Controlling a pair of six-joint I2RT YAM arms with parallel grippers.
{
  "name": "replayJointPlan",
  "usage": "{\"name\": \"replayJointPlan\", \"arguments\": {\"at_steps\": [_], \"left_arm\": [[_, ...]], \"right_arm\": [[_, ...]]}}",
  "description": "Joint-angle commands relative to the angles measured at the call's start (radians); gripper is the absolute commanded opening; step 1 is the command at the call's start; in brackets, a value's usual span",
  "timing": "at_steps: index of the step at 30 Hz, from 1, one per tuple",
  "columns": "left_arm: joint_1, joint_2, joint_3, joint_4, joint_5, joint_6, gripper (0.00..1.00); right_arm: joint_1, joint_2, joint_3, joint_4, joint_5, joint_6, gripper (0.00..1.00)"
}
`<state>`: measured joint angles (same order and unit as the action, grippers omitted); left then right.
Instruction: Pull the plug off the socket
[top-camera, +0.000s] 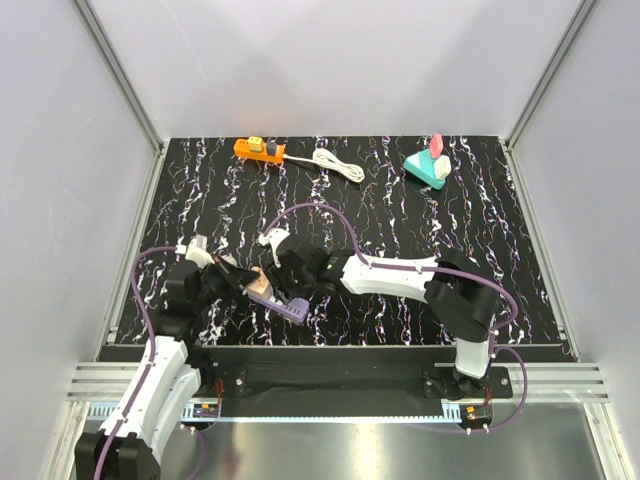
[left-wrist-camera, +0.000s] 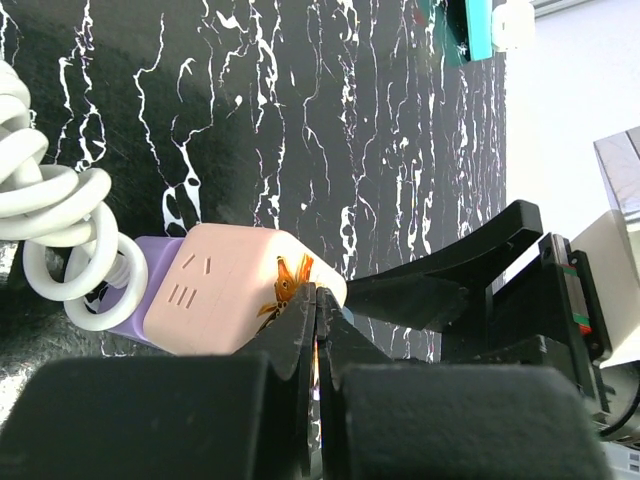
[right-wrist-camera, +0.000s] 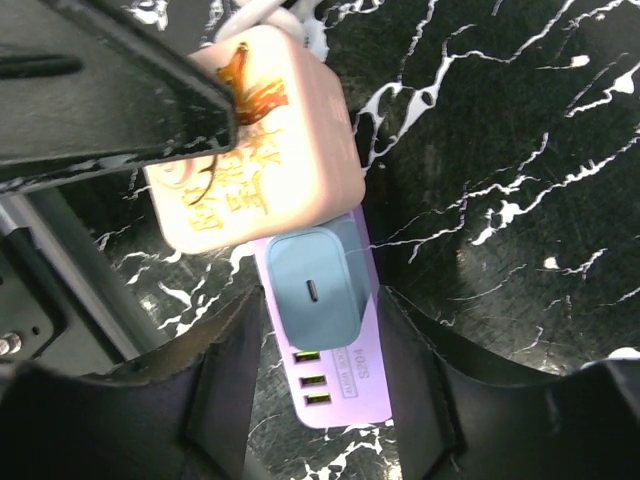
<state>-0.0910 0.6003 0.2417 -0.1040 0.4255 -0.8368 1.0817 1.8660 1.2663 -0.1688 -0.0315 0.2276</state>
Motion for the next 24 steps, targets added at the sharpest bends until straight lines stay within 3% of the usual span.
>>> {"name": "replayJointPlan", "arguments": {"at_steps": [1, 11, 24], "left_arm": [[-0.001, 0.035, -0.007, -0.099, -0.085, 0.038, 0.00], [-0.001, 0.084, -0.070, -0.036, -0.174, 0.038, 0.00], [-0.001, 0.105, -0.114, 0.013, -0.177, 0.088, 0.00]], "right_arm": [[0.018, 0.012, 0.061, -0.014, 0.064, -0.022, 0.55], [0.060, 0.048, 0.104, -0.023, 0.142, 0.029, 0.44], [0.076, 0.070, 0.120, -0.051, 0.193, 0.026, 0.50]]}}
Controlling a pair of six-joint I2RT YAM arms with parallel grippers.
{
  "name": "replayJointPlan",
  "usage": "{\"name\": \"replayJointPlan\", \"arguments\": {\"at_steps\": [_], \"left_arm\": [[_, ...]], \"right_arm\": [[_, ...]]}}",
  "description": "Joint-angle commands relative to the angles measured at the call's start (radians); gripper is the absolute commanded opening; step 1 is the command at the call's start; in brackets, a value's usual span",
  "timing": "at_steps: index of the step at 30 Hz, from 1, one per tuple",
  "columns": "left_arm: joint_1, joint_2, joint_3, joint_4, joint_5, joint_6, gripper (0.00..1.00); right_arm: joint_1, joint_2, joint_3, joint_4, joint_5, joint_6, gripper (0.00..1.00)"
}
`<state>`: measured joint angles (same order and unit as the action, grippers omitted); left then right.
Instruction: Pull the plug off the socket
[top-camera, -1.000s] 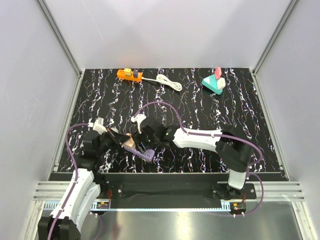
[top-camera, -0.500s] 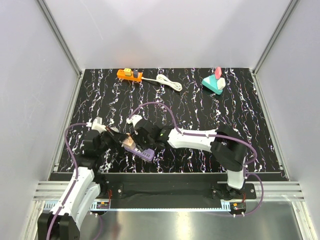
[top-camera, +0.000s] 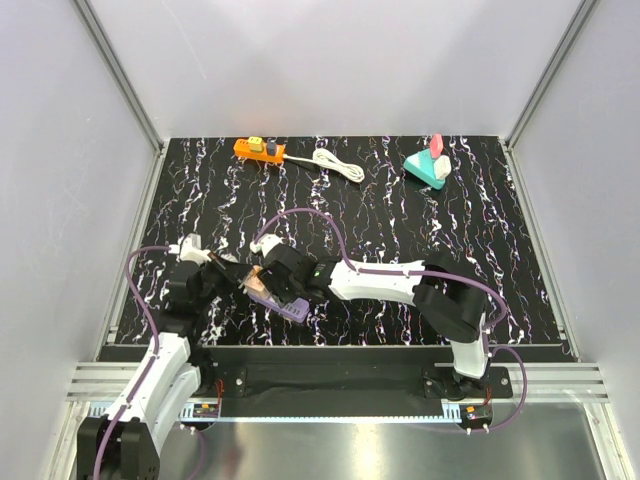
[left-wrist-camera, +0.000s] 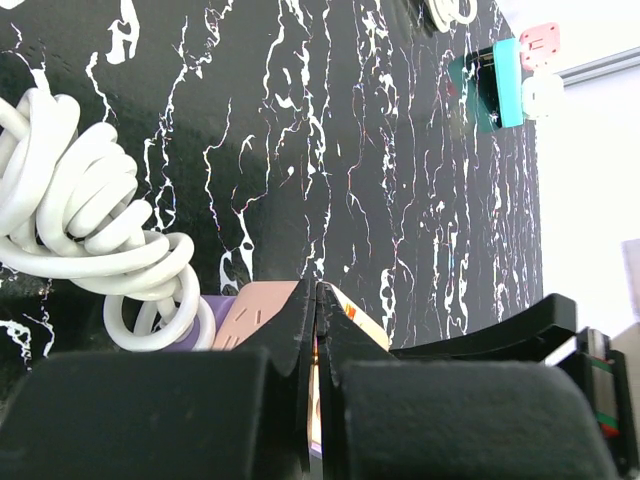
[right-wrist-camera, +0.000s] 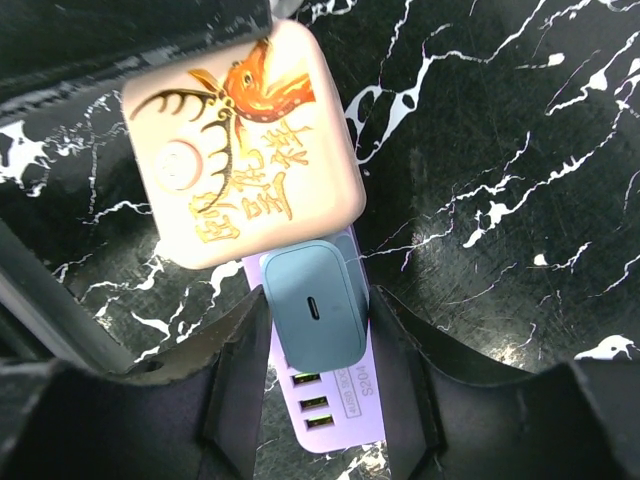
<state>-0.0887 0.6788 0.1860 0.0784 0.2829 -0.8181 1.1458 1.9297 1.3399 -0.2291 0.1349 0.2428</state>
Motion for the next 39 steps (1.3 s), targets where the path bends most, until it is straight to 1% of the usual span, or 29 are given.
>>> {"name": "replayJointPlan", "arguments": {"at_steps": [1, 7, 9, 11, 14, 15, 18, 19, 20, 22, 25, 27, 30, 31, 32, 34, 35, 36, 37, 39], "left_arm": [[-0.003, 0.025, -0.059, -0.167, -0.030, 0.069, 0.00], [-0.003, -0.047, -0.060, -0.155, 0.012, 0.097, 0.00], [-0.003, -0.090, -0.051, -0.154, 0.022, 0.094, 0.02], [-0.003, -0.119, -0.040, -0.157, 0.042, 0.082, 0.05], [-0.005, -0.125, -0.019, -0.158, 0.076, 0.068, 0.13], [-0.006, -0.125, -0.010, -0.160, 0.097, 0.065, 0.19], [-0.016, -0.130, 0.010, -0.160, 0.119, 0.062, 0.31], [-0.019, -0.134, 0.015, -0.166, 0.125, 0.063, 0.40], [-0.025, -0.146, 0.017, -0.170, 0.124, 0.063, 0.43], [-0.026, -0.163, 0.018, -0.180, 0.122, 0.062, 0.44], [-0.026, -0.182, 0.009, -0.184, 0.122, 0.065, 0.43], [-0.028, -0.153, 0.000, -0.189, 0.113, 0.065, 0.33], [-0.032, -0.113, -0.002, -0.184, 0.110, 0.068, 0.22], [-0.036, -0.113, 0.006, -0.187, 0.107, 0.069, 0.13], [-0.037, -0.136, 0.009, -0.189, 0.099, 0.063, 0.12], [-0.042, -0.169, 0.033, -0.227, 0.072, 0.057, 0.12], [-0.043, -0.186, 0.047, -0.248, 0.026, 0.056, 0.14], [-0.045, -0.206, 0.064, -0.271, 0.004, 0.057, 0.19], [-0.045, -0.211, 0.094, -0.307, -0.013, 0.062, 0.27], [-0.045, -0.205, 0.119, -0.316, -0.016, 0.068, 0.29]], "right_arm": [[0.014, 0.005, 0.047, 0.010, 0.028, 0.010, 0.51], [0.012, 0.003, 0.050, 0.011, 0.026, 0.007, 0.53], [0.014, 0.005, 0.048, 0.011, 0.022, 0.009, 0.57], [0.012, 0.005, 0.048, 0.011, 0.023, 0.010, 0.58], [0.012, 0.003, 0.048, 0.010, 0.023, 0.007, 0.58], [0.012, 0.003, 0.048, 0.010, 0.023, 0.007, 0.58], [0.012, 0.002, 0.045, 0.010, 0.028, 0.003, 0.58], [0.012, 0.002, 0.044, 0.010, 0.026, 0.001, 0.58], [0.012, 0.002, 0.042, 0.010, 0.026, 0.000, 0.57], [0.014, 0.002, 0.042, 0.010, 0.026, -0.002, 0.58], [0.011, 0.003, 0.041, 0.008, 0.026, -0.002, 0.57], [0.012, 0.006, 0.044, 0.008, 0.025, 0.000, 0.57], [0.012, 0.011, 0.050, 0.010, 0.020, 0.004, 0.57], [0.012, 0.015, 0.051, 0.008, 0.019, 0.004, 0.57], [0.012, 0.017, 0.051, 0.008, 0.017, 0.006, 0.57], [0.012, 0.018, 0.051, 0.008, 0.017, 0.006, 0.57], [0.012, 0.018, 0.050, 0.010, 0.019, 0.004, 0.57], [0.012, 0.017, 0.048, 0.010, 0.019, 0.003, 0.57], [0.012, 0.015, 0.048, 0.008, 0.022, 0.003, 0.57], [0.012, 0.011, 0.045, 0.008, 0.023, 0.001, 0.57]]}}
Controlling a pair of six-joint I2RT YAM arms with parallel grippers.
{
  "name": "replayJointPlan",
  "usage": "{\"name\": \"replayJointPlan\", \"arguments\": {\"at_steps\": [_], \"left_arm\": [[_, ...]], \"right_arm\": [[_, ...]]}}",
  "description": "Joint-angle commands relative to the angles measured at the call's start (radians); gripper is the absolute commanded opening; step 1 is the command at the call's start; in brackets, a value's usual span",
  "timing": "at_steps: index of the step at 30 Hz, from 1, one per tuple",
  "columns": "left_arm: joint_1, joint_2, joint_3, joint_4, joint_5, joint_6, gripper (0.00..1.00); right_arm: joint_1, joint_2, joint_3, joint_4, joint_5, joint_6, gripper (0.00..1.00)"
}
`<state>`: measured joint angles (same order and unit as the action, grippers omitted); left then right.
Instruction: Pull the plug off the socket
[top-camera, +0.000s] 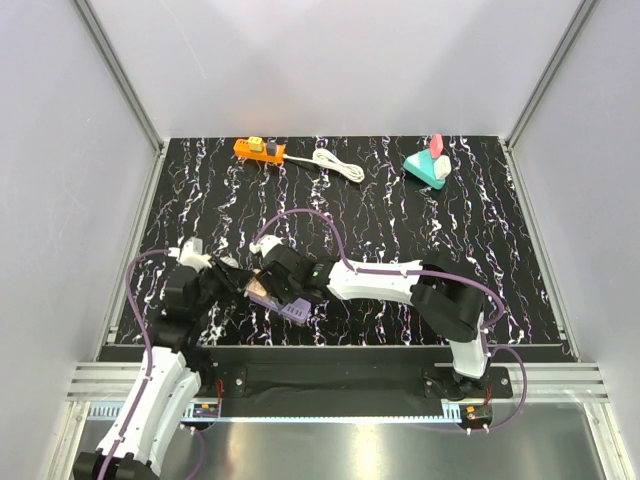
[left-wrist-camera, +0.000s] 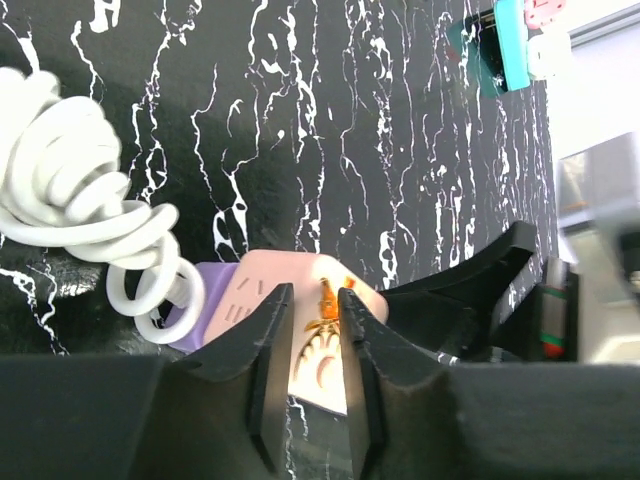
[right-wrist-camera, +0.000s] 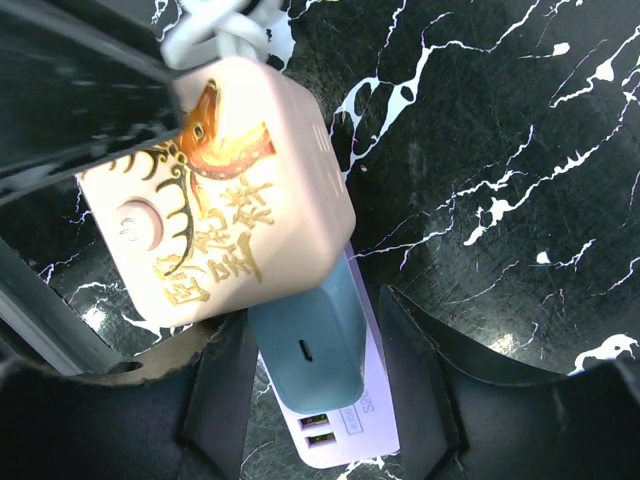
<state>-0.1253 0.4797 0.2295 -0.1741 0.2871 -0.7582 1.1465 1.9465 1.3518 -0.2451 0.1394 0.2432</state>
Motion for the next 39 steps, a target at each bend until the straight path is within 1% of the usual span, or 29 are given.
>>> {"name": "replayJointPlan", "arguments": {"at_steps": [1, 4, 8, 11, 12, 15, 20, 23, 25, 26, 28, 30, 32, 33, 36, 37, 39], "left_arm": [[-0.008, -0.001, 0.085, -0.064, -0.013, 0.005, 0.29], [-0.019, -0.009, 0.082, -0.059, 0.012, -0.016, 0.27], [-0.053, -0.070, 0.059, -0.059, 0.000, -0.044, 0.20], [-0.066, -0.081, 0.064, -0.058, -0.006, -0.050, 0.16], [-0.068, -0.073, 0.064, -0.056, -0.003, -0.052, 0.13], [-0.076, -0.032, 0.022, -0.012, 0.029, -0.062, 0.10], [-0.080, 0.022, -0.042, 0.061, 0.040, -0.059, 0.08], [-0.080, 0.055, -0.058, 0.062, 0.024, -0.033, 0.07], [-0.080, 0.071, -0.065, 0.041, -0.014, -0.020, 0.05], [-0.080, 0.077, -0.070, 0.033, -0.029, -0.012, 0.02], [-0.080, 0.080, -0.082, 0.019, -0.054, -0.007, 0.00], [-0.080, 0.080, -0.091, 0.013, -0.060, 0.000, 0.00], [-0.080, 0.077, -0.099, 0.007, -0.072, 0.016, 0.00], [-0.080, 0.074, -0.110, 0.004, -0.077, 0.020, 0.00], [-0.080, 0.060, -0.117, 0.007, -0.074, 0.020, 0.00], [-0.082, 0.053, -0.116, 0.002, -0.080, 0.022, 0.00], [-0.080, 0.043, -0.119, 0.001, -0.080, 0.023, 0.00]], "right_arm": [[0.012, -0.009, 0.033, 0.026, 0.019, 0.001, 0.58], [0.012, -0.017, 0.026, 0.026, 0.025, 0.001, 0.59], [0.012, -0.014, 0.026, 0.026, 0.028, 0.001, 0.60], [0.010, -0.008, 0.029, 0.027, 0.026, 0.002, 0.60], [0.012, -0.004, 0.029, 0.027, 0.022, 0.004, 0.60], [0.012, -0.006, 0.029, 0.027, 0.020, 0.008, 0.60], [0.012, -0.012, 0.029, 0.027, 0.022, 0.013, 0.59], [0.012, -0.012, 0.030, 0.026, 0.023, 0.015, 0.58], [0.012, -0.014, 0.030, 0.026, 0.017, 0.016, 0.57], [0.012, -0.015, 0.029, 0.026, 0.016, 0.016, 0.55], [0.012, -0.020, 0.026, 0.027, 0.019, 0.013, 0.52], [0.010, -0.024, 0.023, 0.026, 0.032, 0.011, 0.43], [0.012, -0.031, 0.026, 0.017, 0.040, 0.013, 0.41], [0.012, -0.031, 0.029, 0.013, 0.042, 0.011, 0.36], [0.013, -0.037, 0.043, 0.000, 0.045, 0.021, 0.28], [0.013, -0.038, 0.050, -0.005, 0.048, 0.025, 0.21], [0.012, -0.041, 0.061, -0.019, 0.057, 0.039, 0.14]]}}
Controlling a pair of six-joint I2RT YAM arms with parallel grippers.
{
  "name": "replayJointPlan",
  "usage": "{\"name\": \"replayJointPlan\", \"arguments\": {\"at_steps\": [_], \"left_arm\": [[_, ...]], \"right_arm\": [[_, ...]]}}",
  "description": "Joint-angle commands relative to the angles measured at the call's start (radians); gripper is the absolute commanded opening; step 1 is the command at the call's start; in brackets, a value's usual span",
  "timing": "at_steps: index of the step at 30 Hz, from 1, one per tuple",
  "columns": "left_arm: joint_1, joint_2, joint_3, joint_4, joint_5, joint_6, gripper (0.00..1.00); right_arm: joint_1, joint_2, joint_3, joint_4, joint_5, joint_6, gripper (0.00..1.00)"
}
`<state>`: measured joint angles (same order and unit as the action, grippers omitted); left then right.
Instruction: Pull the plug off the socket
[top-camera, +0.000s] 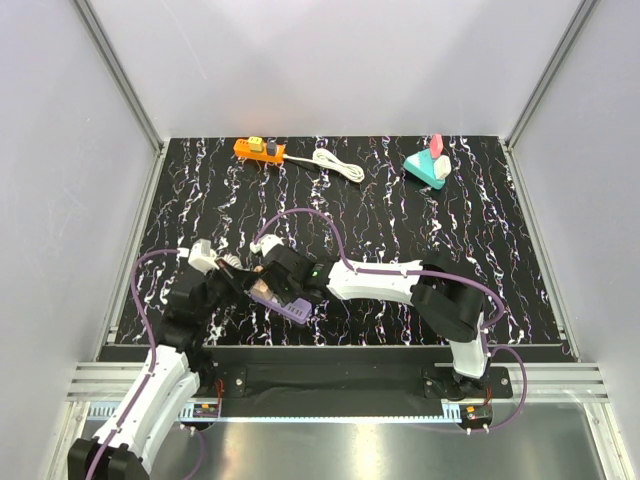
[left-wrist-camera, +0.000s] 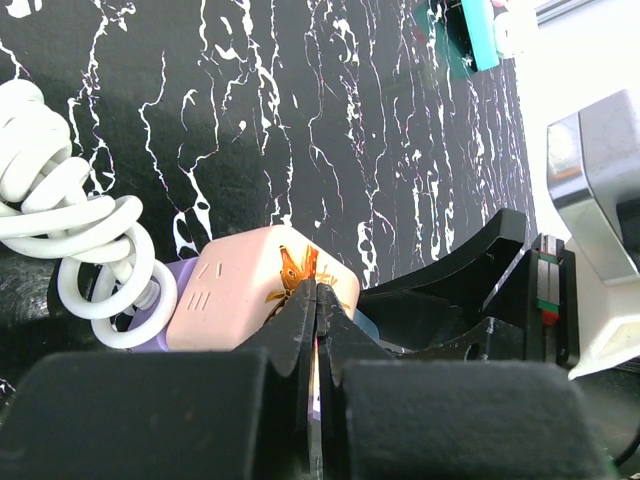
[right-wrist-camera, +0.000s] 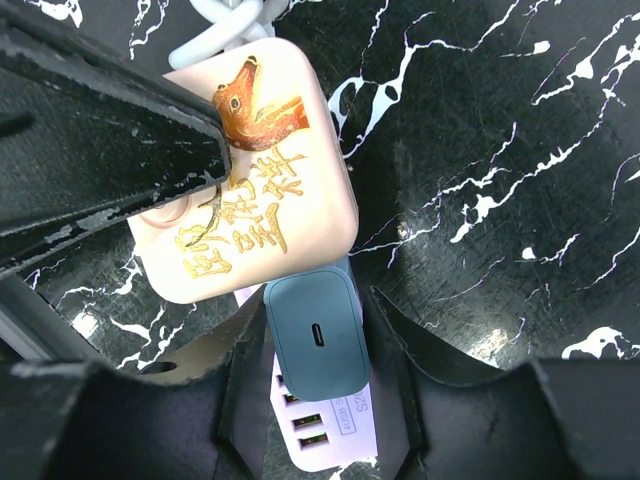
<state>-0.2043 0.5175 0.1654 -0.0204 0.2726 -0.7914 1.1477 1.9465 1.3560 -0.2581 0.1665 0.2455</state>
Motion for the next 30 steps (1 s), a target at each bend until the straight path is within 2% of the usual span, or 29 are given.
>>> {"name": "replayJointPlan", "arguments": {"at_steps": [1, 4, 13, 21, 24, 25, 27, 28, 30], "left_arm": [[-0.001, 0.003, -0.056, -0.153, -0.065, 0.058, 0.00], [-0.001, 0.003, -0.056, -0.148, -0.066, 0.058, 0.00], [-0.010, 0.061, -0.055, -0.112, -0.052, 0.069, 0.00], [-0.020, 0.012, -0.058, -0.110, -0.044, 0.070, 0.00], [-0.020, -0.011, -0.034, -0.134, -0.015, 0.064, 0.17], [-0.020, -0.045, -0.023, -0.147, 0.002, 0.060, 0.30], [-0.020, -0.097, 0.017, -0.206, 0.002, 0.038, 0.44], [-0.020, -0.158, 0.029, -0.226, -0.015, 0.031, 0.54], [-0.020, -0.218, 0.064, -0.297, -0.051, -0.009, 0.60]], "right_arm": [[0.010, -0.046, 0.069, -0.010, 0.036, 0.038, 0.07], [0.010, -0.057, 0.081, -0.026, 0.047, 0.054, 0.00], [0.021, -0.066, 0.132, -0.061, 0.091, 0.092, 0.00], [0.023, -0.050, 0.108, -0.063, 0.079, 0.095, 0.00], [0.021, -0.044, 0.091, -0.059, 0.085, 0.090, 0.00], [0.023, -0.046, 0.086, -0.056, 0.085, 0.090, 0.00], [0.023, -0.047, 0.086, -0.055, 0.082, 0.087, 0.00], [0.021, -0.047, 0.086, -0.055, 0.082, 0.087, 0.00], [0.023, -0.043, 0.086, -0.050, 0.084, 0.089, 0.00]]}}
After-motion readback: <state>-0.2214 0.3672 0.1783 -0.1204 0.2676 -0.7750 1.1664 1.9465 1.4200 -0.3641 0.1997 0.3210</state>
